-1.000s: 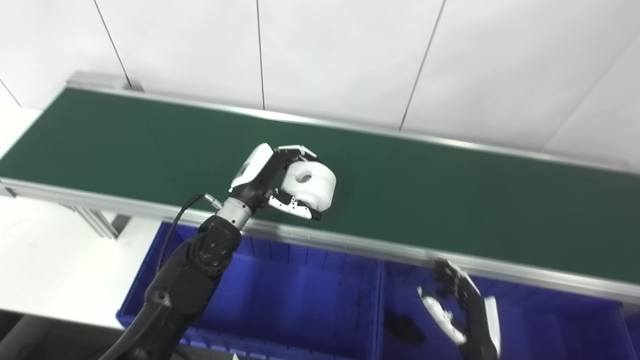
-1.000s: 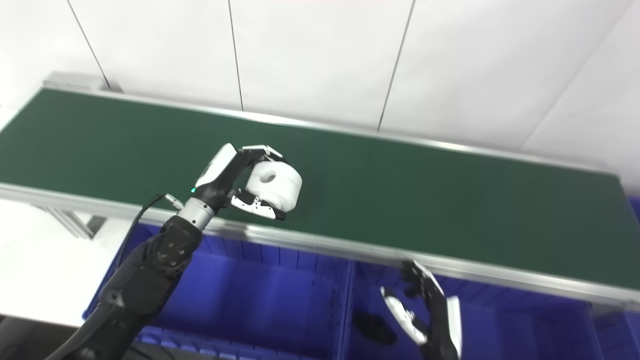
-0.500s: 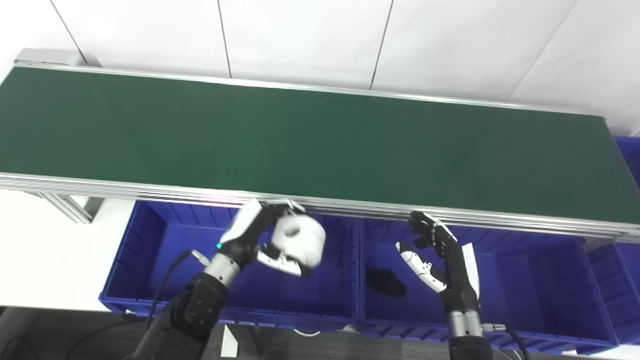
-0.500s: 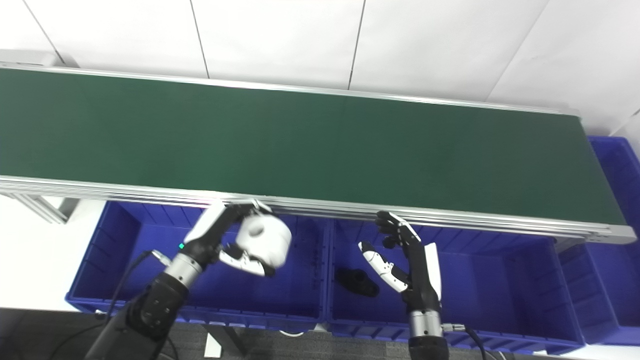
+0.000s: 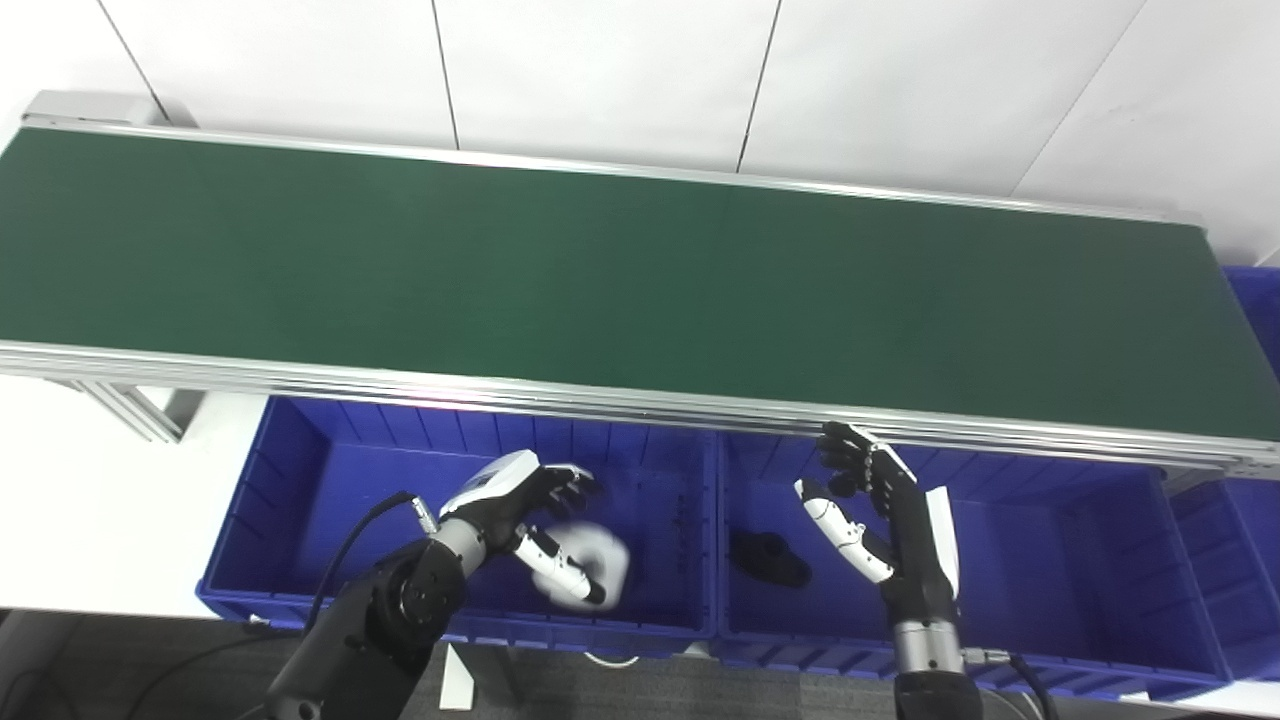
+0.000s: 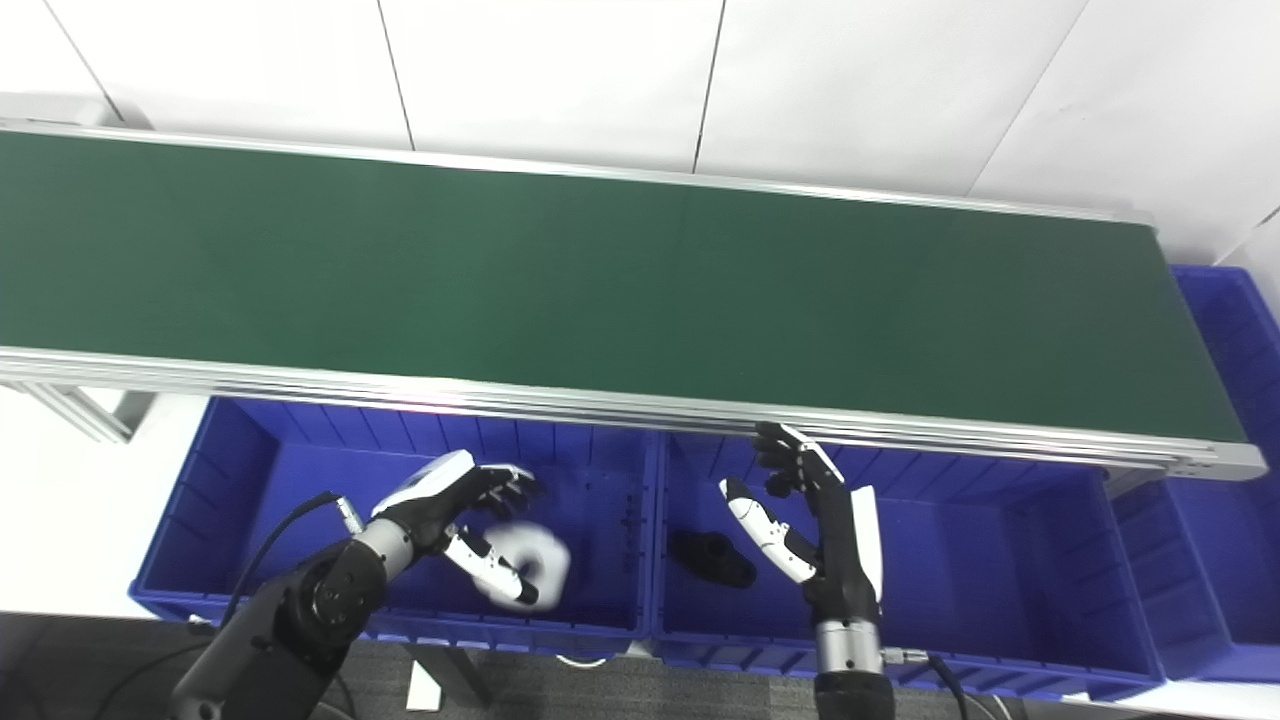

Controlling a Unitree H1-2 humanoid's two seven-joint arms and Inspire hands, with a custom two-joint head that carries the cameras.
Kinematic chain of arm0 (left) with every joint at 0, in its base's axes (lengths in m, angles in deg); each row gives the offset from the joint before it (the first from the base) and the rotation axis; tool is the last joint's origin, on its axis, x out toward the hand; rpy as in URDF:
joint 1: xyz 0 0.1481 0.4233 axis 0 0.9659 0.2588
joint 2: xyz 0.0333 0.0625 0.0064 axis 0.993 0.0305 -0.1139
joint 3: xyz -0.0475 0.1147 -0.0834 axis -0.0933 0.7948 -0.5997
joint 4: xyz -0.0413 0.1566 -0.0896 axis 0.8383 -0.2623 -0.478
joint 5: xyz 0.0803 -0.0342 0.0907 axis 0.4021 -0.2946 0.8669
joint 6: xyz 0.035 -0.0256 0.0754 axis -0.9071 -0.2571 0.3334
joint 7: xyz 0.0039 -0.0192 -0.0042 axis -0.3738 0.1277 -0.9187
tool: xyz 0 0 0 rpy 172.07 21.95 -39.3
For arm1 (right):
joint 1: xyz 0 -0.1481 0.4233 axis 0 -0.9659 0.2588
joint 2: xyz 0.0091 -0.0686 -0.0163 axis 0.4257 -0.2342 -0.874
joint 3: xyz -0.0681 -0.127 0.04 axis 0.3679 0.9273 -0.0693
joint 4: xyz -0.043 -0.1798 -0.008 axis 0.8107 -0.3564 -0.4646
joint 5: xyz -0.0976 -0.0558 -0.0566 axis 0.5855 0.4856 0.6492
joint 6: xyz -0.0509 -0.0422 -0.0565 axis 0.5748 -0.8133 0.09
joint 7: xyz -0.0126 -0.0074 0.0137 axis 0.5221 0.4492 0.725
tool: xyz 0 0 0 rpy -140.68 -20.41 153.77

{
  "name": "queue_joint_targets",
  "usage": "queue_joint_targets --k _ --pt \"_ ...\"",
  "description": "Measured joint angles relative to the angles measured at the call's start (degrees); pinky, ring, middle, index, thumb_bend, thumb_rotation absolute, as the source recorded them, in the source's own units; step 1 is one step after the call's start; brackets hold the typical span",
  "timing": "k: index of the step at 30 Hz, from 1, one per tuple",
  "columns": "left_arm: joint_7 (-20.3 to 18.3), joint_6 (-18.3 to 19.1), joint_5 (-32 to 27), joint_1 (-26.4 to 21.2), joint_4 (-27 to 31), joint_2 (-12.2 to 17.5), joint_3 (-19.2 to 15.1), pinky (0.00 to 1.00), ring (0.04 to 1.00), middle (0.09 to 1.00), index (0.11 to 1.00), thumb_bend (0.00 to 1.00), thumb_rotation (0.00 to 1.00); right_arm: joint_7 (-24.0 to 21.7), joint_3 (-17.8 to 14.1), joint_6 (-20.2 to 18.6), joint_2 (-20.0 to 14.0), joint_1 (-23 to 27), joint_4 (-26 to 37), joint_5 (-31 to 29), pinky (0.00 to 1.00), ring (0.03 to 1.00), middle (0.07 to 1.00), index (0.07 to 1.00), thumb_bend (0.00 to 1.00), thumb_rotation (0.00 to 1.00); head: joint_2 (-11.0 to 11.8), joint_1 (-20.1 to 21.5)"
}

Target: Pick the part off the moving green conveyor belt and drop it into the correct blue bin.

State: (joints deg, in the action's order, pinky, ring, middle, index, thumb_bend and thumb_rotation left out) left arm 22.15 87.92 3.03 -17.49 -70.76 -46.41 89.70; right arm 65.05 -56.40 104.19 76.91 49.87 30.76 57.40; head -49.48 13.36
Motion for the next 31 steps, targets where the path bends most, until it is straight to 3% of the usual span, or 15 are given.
queue_joint_targets --k 5,12,19,27,31 --pt "2.05 -5.41 -5.11 0.39 0.34 -0.07 -2.36 0.84 0.943 0.977 0.979 0.78 0.31 -0.04 -0.01 0.01 -0.01 0.18 -0.44 -0.17 0.69 0.726 0.738 0.757 0.62 0.51 0.09 0.00" --pt "3.15 -11.36 -13.54 5.31 3.58 -2.50 -5.76 0.85 0.923 0.953 0.967 0.80 0.46 -0.49 -0.05 0.00 -0.14 0.06 -0.38 -0.17 0.70 0.737 0.742 0.761 0.62 0.53 0.00 0.35" --pt "4.11 -16.49 -17.77 7.86 5.68 -3.97 -6.86 0.85 0.914 0.946 0.958 0.78 0.44 -1.07 -0.39 -0.01 -0.16 -0.24 0.18 0.10 0.70 0.731 0.742 0.759 0.64 0.53 -0.18 0.35" --pt "7.73 -24.64 -18.06 7.57 -0.11 -4.46 -8.28 0.81 0.879 0.907 0.921 0.78 0.39 -1.15 -0.66 -0.01 -0.12 -0.31 0.16 0.06 0.71 0.737 0.743 0.762 0.63 0.53 -0.09 0.70" --pt "8.14 -26.15 -18.06 7.19 -1.39 -5.03 -8.49 0.80 0.873 0.908 0.920 0.79 0.39 -1.30 -0.65 -0.02 -0.11 -0.13 0.15 0.11 0.71 0.740 0.743 0.762 0.63 0.52 0.18 0.53"
